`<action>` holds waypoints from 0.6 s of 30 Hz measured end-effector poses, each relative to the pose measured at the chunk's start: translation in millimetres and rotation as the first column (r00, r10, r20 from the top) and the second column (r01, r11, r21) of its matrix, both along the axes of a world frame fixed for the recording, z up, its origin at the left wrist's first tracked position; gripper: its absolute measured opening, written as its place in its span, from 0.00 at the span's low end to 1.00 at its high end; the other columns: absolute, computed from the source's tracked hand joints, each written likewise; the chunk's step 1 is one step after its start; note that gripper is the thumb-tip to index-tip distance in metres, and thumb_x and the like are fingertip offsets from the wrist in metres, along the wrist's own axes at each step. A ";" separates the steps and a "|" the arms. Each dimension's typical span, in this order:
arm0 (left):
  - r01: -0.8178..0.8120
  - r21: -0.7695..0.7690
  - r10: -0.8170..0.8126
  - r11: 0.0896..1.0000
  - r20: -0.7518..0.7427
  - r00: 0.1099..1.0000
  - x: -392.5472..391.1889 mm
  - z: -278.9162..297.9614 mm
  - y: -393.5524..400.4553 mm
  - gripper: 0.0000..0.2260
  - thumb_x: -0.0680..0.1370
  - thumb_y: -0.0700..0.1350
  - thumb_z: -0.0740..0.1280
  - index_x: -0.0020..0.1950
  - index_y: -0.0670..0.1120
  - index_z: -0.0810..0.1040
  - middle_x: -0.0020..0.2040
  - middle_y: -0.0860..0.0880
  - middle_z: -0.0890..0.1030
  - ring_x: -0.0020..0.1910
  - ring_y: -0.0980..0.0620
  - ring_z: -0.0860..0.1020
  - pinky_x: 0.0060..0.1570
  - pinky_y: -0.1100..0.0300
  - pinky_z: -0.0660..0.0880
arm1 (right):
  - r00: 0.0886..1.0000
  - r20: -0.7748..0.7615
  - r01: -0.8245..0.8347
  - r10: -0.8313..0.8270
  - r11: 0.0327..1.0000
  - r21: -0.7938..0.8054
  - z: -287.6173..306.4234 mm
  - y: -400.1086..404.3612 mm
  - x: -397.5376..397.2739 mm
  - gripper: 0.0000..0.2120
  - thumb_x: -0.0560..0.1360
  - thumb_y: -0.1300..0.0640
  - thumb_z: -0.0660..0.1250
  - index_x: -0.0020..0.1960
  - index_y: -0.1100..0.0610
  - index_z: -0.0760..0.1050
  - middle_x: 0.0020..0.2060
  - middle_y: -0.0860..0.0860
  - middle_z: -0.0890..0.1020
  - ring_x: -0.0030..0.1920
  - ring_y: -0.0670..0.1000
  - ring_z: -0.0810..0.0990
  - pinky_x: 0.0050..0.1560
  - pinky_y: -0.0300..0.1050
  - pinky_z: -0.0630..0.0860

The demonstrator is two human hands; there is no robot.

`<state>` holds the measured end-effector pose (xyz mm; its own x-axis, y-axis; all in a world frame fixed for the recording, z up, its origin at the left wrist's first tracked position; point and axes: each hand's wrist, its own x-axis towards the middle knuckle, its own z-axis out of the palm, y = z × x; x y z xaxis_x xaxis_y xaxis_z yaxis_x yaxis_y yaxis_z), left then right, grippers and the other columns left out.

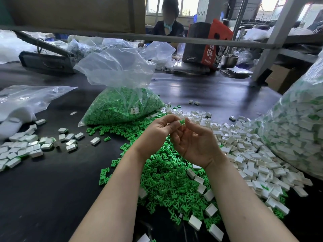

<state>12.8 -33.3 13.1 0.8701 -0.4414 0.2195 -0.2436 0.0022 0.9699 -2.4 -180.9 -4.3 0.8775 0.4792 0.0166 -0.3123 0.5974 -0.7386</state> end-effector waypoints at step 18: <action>-0.019 0.011 0.019 1.000 -0.014 1.000 -1.8 0.1 1.6 0.07 0.81 0.37 0.61 0.50 0.46 0.78 0.30 0.52 0.78 0.35 0.56 0.77 0.55 0.54 0.72 | 0.996 -0.037 0.081 -0.082 0.996 -0.030 1.9 4.4 -0.1 0.10 0.73 0.53 0.63 0.41 0.57 0.79 0.30 0.51 0.77 0.30 0.48 0.75 0.27 0.37 0.67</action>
